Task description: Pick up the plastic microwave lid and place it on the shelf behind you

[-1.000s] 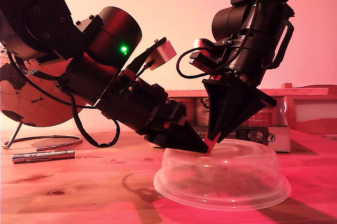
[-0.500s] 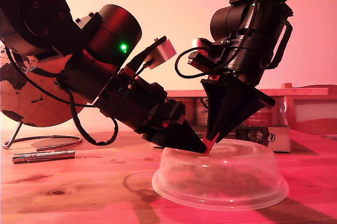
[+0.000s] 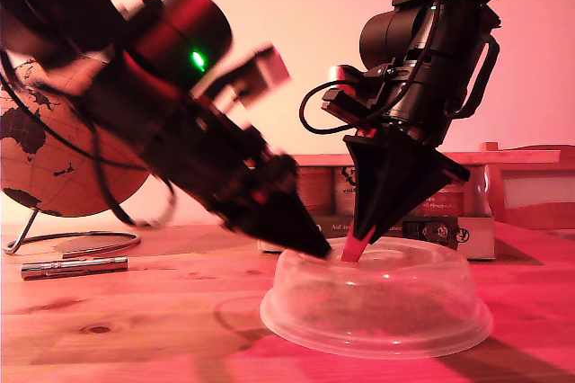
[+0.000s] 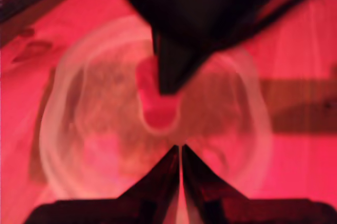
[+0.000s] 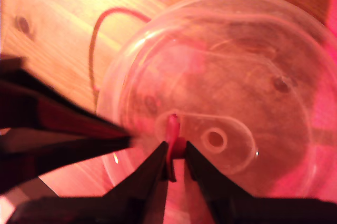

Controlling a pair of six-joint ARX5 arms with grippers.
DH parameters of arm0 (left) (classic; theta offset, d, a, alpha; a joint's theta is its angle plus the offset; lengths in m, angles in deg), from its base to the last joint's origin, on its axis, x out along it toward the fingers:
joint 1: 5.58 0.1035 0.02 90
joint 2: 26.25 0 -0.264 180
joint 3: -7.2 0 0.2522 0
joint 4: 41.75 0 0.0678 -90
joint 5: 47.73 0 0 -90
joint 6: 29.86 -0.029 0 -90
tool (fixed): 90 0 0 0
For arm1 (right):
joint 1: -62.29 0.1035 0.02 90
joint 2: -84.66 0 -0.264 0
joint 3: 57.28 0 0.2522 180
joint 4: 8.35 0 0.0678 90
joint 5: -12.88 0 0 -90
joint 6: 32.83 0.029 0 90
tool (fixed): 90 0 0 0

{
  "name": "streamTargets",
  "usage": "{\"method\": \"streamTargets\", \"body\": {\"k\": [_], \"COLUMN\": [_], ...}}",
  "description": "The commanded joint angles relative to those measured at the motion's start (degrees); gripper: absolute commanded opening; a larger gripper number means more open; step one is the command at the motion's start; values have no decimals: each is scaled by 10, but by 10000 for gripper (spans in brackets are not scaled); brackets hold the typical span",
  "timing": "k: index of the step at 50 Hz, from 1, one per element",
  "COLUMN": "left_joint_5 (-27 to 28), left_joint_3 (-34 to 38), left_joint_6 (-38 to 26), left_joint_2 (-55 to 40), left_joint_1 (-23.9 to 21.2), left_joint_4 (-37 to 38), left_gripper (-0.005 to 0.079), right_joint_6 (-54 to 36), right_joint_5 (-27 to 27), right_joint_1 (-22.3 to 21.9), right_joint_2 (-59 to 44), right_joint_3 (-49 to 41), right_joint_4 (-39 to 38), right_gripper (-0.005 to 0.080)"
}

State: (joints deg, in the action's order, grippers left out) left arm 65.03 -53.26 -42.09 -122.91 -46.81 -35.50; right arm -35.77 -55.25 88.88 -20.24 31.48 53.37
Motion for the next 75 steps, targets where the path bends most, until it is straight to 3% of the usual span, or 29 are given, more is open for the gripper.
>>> {"method": "streamTargets", "body": {"k": [1, 25, 50, 64, 75], "left_joint_5": [0, -17, -45, -49, -49], "left_joint_3": [11, 11, 11, 11, 11], "left_joint_6": [-3, -17, -10, -9, -9], "left_joint_2": [30, 224, 427, 465, 465], "left_joint_1": [8, 75, 140, 153, 152], "left_joint_4": [21, 223, 349, 388, 391], "left_gripper": [-21, -21, -21, -21, -21], "right_joint_6": [-5, -5, -5, -1, -1], "right_joint_5": [-4, -4, -4, -4, -4], "right_joint_1": [-5, -9, -9, -8, -7], "right_joint_2": [1, 1, 1, 3, 3], "right_joint_3": [9, 9, 9, 40, 122], "right_joint_4": [-5, -6, -14, 19, 103], "right_gripper": [-13, -13, -13, -13, -13]}}
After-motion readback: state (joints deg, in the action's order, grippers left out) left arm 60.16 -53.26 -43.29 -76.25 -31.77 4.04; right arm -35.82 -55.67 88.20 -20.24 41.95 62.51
